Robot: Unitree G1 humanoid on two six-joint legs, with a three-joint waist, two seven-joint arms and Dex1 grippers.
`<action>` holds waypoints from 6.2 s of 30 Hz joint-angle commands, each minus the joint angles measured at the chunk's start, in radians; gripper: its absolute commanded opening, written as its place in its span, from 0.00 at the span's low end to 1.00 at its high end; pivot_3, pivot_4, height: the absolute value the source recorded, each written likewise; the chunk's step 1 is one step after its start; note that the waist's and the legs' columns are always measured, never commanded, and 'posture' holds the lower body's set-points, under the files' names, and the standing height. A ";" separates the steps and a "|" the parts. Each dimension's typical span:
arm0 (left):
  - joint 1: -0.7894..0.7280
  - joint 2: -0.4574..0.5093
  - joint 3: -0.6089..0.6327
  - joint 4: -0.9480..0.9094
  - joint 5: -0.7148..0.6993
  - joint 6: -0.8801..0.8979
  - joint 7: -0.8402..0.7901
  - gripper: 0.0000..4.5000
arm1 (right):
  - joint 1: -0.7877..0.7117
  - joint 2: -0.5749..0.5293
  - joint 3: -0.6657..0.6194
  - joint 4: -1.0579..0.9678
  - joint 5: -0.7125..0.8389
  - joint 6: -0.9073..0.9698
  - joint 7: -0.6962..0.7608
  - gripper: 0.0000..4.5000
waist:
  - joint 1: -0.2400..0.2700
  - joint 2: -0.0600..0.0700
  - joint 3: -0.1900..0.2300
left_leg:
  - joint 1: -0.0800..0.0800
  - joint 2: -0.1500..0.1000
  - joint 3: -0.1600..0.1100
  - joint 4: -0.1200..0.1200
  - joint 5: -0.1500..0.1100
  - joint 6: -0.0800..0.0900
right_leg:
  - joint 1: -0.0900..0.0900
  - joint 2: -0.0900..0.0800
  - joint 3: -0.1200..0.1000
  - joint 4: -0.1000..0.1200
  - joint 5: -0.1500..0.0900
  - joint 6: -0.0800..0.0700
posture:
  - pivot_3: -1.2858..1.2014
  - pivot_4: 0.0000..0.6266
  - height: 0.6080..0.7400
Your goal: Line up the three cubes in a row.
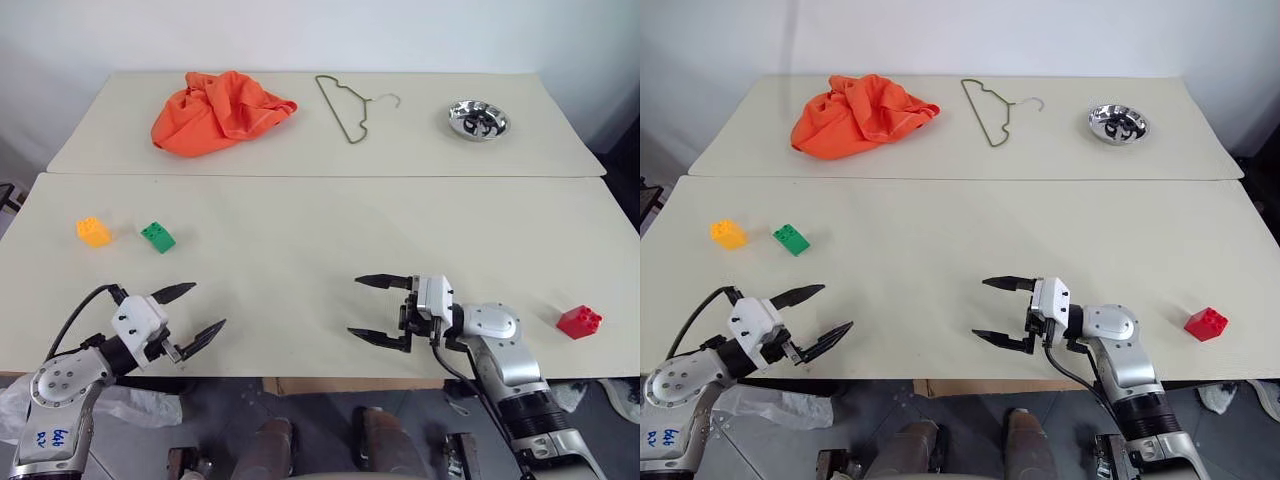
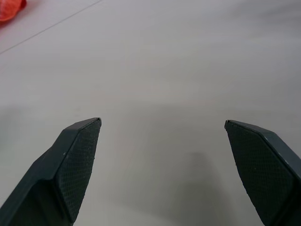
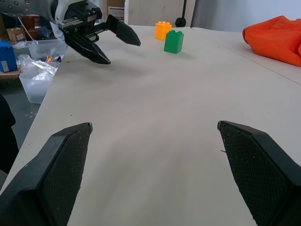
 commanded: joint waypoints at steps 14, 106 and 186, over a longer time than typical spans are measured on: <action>-0.206 -0.030 -0.197 -0.205 -0.145 0.240 -0.066 1.00 | 0.134 -0.056 -0.305 -0.361 0.152 0.123 -0.330 1.00 | 0.023 0.000 0.000 | -0.001 -0.003 -0.001 0.003 0.000 0.000 | 0.000 -0.002 0.000 0.002 0.000 0.001 | 0.52 0.24 1.00; 0.060 -0.096 -0.102 -0.238 -0.017 0.081 0.055 1.00 | -0.552 -0.258 0.369 0.162 -0.264 0.457 0.131 0.33 | -0.004 -0.001 0.001 | -0.001 0.001 0.002 0.002 -0.008 0.006 | 0.005 0.000 0.000 -0.013 0.001 0.002 | 0.52 0.24 1.00; -0.549 -0.582 0.046 0.118 0.248 0.378 1.238 1.00 | 0.050 -0.040 -0.236 -0.210 0.256 0.181 0.003 1.00 | 0.028 -0.001 0.000 | 0.000 -0.001 0.001 0.013 -0.007 0.004 | 0.007 0.002 -0.003 -0.002 0.003 0.004 | 0.52 0.24 1.00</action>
